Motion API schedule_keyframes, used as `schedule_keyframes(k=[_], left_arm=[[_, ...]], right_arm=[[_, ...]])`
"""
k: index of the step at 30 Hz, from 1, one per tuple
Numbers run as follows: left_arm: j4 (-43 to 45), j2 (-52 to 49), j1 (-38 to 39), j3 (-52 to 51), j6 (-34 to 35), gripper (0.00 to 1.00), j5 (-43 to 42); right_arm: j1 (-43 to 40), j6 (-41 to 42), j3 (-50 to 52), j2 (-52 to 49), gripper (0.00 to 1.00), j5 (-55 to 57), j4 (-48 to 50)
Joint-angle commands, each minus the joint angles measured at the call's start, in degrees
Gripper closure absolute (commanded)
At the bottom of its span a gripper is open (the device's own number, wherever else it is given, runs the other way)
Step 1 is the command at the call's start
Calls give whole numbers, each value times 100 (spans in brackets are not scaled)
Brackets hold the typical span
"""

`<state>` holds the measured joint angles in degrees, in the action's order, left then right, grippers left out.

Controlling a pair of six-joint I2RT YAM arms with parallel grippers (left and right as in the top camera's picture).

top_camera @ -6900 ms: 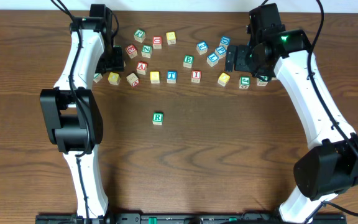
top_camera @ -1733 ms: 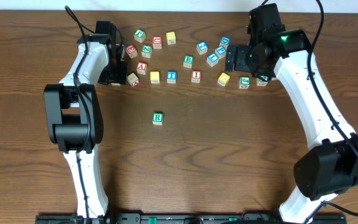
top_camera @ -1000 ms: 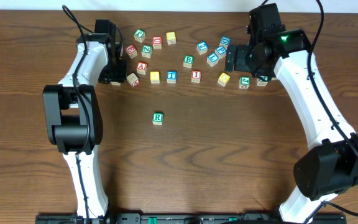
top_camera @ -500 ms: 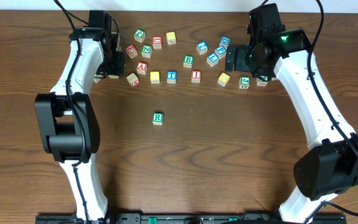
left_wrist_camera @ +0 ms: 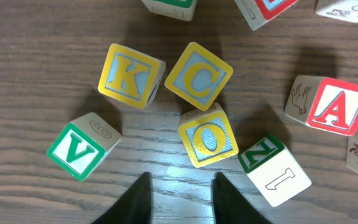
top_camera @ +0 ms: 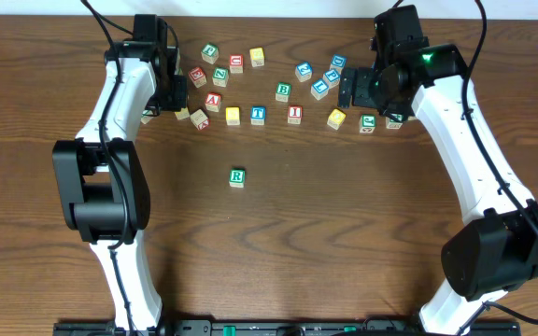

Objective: Spell out ROBOT
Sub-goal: 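Align and close the left gripper on the yellow O block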

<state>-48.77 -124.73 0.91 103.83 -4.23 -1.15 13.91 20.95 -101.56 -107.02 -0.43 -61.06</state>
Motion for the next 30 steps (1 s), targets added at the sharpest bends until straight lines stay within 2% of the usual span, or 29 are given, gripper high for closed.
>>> schedule_keyframes(k=[1,4,15,18,23,25,30], left_arm=[[24,52,-35,-98,26,61,26],[46,42,-35,-98,50,58,26],[256,35,-22,-140,1049,57,28],[280,33,-22,-140,1272,53,28],[313,31,-22,-140,1357,50,31],[313,31,-22,-142,1370,45,31],[372,31,-22,-164,1449,38,31]], right_arm=[[44,42,-35,-50,1,28,-7],[44,42,-35,-50,1,28,-7],[44,42,-35,-50,1,28,-7],[44,42,-35,-50,1,28,-7],[44,42,-35,-50,1,28,-7],[44,42,-35,-50,1,28,-7],[44,42,-35,-50,1,28,-7]])
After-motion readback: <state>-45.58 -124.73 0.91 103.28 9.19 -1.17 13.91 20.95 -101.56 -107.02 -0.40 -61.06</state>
